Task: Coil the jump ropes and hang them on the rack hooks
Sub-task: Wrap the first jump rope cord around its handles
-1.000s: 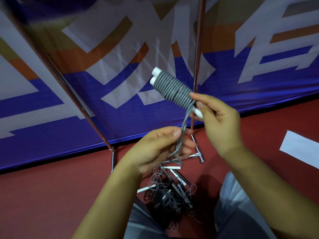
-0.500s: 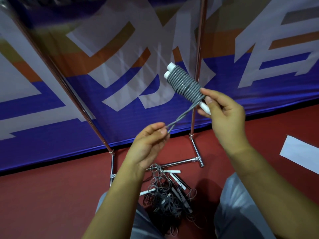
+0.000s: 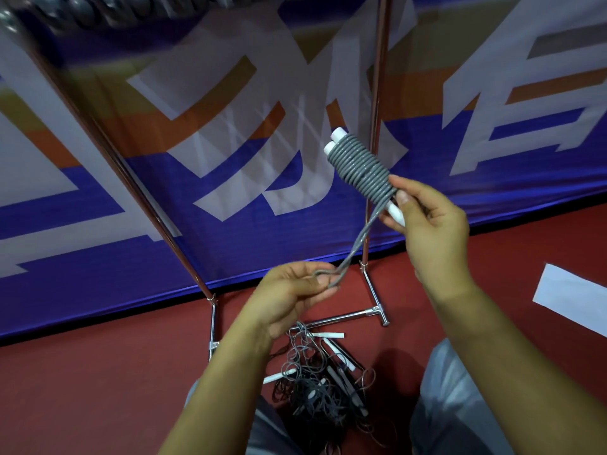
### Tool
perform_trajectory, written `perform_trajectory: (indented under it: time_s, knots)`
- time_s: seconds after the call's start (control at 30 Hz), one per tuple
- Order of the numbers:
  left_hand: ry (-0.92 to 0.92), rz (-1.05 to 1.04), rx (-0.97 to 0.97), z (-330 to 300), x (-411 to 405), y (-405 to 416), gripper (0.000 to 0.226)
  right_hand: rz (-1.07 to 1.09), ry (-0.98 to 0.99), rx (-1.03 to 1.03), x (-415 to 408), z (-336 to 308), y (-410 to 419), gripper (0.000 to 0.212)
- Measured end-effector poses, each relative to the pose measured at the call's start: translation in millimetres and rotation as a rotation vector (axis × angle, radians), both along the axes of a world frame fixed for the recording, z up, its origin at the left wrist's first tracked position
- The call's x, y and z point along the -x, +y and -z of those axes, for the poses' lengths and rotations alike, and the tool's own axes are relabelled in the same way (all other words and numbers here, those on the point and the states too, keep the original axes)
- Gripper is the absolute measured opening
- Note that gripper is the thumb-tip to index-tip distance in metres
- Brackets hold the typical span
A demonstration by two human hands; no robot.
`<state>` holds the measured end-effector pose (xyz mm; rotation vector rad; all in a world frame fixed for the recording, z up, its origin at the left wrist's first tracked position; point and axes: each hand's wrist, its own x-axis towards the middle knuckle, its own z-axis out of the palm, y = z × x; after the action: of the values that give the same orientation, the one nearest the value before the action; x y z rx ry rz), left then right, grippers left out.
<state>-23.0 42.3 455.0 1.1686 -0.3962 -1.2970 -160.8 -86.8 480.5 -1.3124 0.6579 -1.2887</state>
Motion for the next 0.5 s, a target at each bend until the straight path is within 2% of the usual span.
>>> perform_trajectory:
  time_s: [0.07, 0.13, 0.23, 0.3, 0.4, 0.5]
  knots:
    - [-0.001, -0.119, 0.123, -1.6, -4.5, 1.1, 0.020, 0.004, -0.008, -0.018, 1.6, 1.2, -2.5, 0.028]
    - [0.015, -0.154, 0.260, -5.5, -10.1, 6.5, 0.015, 0.013, -0.008, -0.040, 4.1, 3.3, -6.5, 0.028]
    - [-0.002, -0.014, 0.408, -7.7, -11.6, 14.1, 0.011, 0.005, -0.005, -0.063, 3.8, 5.8, -7.7, 0.028]
    - [-0.083, 0.098, 0.411, -5.0, -11.0, 18.6, 0.019, 0.003, -0.014, -0.064, 2.1, 4.4, -6.8, 0.028]
    - [-0.208, 0.184, 0.308, -3.4, -6.2, 24.7, 0.024, -0.001, -0.019, -0.049, 1.8, 0.4, -5.9, 0.030]
    - [-0.346, 0.248, 0.241, -4.9, 2.6, 27.5, 0.014, -0.015, -0.010, -0.024, 2.0, -1.8, -2.0, 0.032]
